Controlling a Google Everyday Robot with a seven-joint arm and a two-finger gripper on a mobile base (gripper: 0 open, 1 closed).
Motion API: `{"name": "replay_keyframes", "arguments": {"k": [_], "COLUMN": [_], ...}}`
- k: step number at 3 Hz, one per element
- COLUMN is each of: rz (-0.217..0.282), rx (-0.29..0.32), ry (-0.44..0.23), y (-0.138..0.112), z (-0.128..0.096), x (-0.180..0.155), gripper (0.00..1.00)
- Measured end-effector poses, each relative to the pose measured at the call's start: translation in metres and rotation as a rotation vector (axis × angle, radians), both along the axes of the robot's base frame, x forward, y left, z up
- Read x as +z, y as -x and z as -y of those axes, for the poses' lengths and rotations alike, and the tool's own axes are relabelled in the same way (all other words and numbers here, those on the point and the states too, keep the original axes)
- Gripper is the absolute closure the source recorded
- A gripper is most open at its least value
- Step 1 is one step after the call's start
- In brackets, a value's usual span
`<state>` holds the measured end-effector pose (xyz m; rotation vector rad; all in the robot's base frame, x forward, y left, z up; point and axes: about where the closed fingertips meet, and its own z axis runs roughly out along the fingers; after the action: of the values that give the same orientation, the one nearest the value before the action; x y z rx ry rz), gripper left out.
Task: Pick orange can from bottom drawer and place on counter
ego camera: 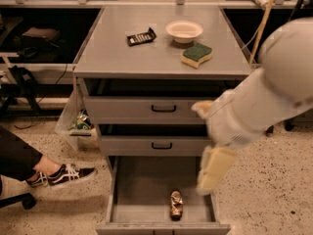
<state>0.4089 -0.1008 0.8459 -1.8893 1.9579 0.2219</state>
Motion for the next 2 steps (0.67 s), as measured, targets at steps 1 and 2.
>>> {"name": "replay_keyframes", "arguments": {"k": [1,2], "rz": [-0.158,-0.264], "rx": [0.064,-0.013], "ry": [-0.057,-0.049], "y": [0.0,-0.033], "z": [-0.054,-0.082], "x": [-0.129,-0.232], "gripper": [0.0,0.0]}}
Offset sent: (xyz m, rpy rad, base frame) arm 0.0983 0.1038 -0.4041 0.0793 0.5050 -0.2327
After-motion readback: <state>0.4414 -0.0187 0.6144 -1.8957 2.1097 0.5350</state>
